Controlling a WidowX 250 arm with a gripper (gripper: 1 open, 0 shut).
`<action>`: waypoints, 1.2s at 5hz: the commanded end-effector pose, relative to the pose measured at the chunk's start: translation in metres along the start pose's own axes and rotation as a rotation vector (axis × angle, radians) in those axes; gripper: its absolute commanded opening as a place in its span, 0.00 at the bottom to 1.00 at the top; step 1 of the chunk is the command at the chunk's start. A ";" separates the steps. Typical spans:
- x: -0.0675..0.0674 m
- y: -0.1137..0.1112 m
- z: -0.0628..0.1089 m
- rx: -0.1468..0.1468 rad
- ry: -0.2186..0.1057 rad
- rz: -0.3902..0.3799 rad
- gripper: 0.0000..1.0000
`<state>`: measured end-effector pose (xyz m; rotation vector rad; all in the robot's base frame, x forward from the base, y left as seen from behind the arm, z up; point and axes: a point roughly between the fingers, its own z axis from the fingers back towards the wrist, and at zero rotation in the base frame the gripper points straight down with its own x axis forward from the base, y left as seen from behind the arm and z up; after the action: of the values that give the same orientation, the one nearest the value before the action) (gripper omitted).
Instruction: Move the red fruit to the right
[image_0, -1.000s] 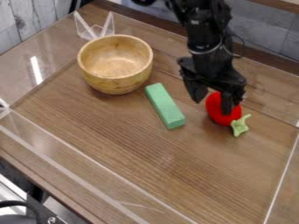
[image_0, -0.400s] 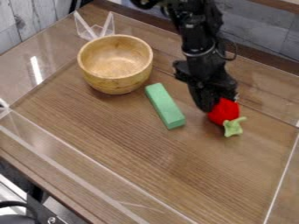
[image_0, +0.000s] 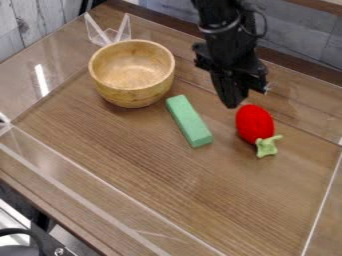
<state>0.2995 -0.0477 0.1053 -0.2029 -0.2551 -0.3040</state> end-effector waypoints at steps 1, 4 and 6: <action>-0.003 -0.015 0.021 -0.020 -0.027 -0.083 0.00; -0.063 -0.050 -0.001 -0.070 0.033 -0.117 0.00; -0.093 -0.065 -0.054 -0.096 0.118 -0.183 0.00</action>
<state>0.1976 -0.0931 0.0324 -0.2568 -0.1069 -0.4936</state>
